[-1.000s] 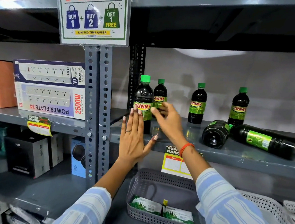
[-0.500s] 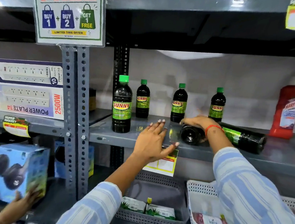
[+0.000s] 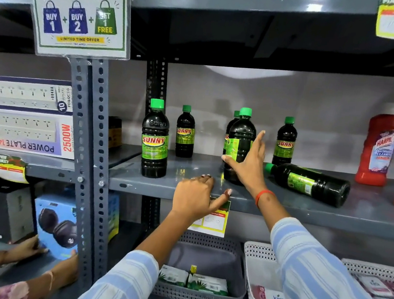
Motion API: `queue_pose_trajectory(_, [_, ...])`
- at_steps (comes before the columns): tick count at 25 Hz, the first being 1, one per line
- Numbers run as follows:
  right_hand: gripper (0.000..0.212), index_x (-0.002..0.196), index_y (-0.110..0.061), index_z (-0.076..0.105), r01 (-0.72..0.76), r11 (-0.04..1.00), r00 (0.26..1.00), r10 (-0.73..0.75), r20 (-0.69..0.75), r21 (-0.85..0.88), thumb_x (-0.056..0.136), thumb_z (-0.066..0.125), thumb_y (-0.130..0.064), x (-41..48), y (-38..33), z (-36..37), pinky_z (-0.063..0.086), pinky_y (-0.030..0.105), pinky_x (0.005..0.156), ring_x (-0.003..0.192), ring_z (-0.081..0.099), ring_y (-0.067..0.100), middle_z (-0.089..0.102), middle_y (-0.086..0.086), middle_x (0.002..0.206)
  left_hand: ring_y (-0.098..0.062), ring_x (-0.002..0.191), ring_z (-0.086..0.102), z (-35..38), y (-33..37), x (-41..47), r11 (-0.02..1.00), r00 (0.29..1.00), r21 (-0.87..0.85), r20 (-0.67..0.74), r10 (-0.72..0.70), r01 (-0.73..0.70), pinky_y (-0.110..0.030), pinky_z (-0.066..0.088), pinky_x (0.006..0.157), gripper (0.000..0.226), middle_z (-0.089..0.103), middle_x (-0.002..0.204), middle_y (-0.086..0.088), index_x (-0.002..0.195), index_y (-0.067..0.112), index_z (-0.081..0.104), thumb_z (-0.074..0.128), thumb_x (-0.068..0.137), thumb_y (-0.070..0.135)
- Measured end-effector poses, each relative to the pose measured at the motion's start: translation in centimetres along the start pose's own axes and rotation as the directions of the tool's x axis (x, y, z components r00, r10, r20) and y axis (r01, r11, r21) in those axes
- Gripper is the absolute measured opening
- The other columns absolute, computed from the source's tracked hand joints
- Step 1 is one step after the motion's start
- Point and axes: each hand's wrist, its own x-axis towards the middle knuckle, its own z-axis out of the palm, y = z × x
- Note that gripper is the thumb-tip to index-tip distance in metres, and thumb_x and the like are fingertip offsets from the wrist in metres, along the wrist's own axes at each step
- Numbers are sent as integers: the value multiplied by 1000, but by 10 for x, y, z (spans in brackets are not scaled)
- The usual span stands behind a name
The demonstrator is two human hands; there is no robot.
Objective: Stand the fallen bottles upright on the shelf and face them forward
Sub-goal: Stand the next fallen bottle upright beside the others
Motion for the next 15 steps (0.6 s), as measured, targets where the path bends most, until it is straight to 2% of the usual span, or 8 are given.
queue_pose_trajectory(4, [125,150,-15,-11,-61,995,996,56,66,84,68,83,-23,6,8,-2,13,44,118,147,9,28,6,12,160,-22,57,61,-2,1,-1,1000,1000,3,5,-22,22,-24,29,47,64,67,69,-4,70,14,56,22,84,67])
queue_pose_trajectory(6, [118,152,-14,1,-108,982,991,93,101,152,67,83,-21,5,10,-3,19,47,120,146,19,29,19,12,158,-22,57,61,-2,2,-1,1000,1000,-2,6,-25,25,-24,29,47,65,67,69,-3,70,14,56,22,84,67])
queue_pose_trajectory(7, [111,151,-12,11,-114,984,990,102,98,134,67,83,-26,5,11,-3,26,48,117,142,26,30,28,13,154,-22,57,61,-2,1,-2,1000,1000,-3,4,-26,26,-24,29,47,65,67,69,-3,70,13,56,21,84,66])
queue_pose_trajectory(8, [106,148,-9,19,-112,993,992,109,62,42,66,82,-35,4,10,-3,32,48,113,138,31,32,35,15,147,-22,58,61,-1,1,-2,1000,1000,-5,6,-27,27,-24,29,47,65,67,69,-3,70,14,56,21,84,66])
queue_pose_trajectory(10, [110,142,-7,28,-128,968,992,123,-34,-217,60,76,-61,0,7,0,40,46,104,128,37,34,41,17,134,-22,59,62,0,2,-3,1000,1000,-8,-2,-28,28,-24,30,48,65,67,69,-3,71,14,56,20,84,66])
queue_pose_trajectory(11, [113,140,-6,30,-139,945,990,128,-56,-295,56,74,-67,-1,6,1,44,45,99,124,41,35,42,17,130,-22,60,62,1,2,-3,999,1000,-9,-5,-31,31,-25,32,48,66,67,70,-3,73,14,57,19,84,66])
queue_pose_trajectory(13, [114,142,-5,26,-150,944,989,142,-46,-295,57,77,-62,2,9,2,45,44,95,121,46,38,44,20,130,-22,63,63,1,1,-2,999,999,-14,-4,-40,40,-26,36,49,67,69,73,-3,76,13,60,19,84,66])
queue_pose_trajectory(15, [112,147,-8,18,-177,968,982,186,38,-176,62,80,-48,7,12,1,46,44,99,123,50,36,50,18,134,-22,65,64,2,0,-2,999,999,-12,-11,-43,43,-27,40,50,67,70,76,-4,78,13,61,20,84,66])
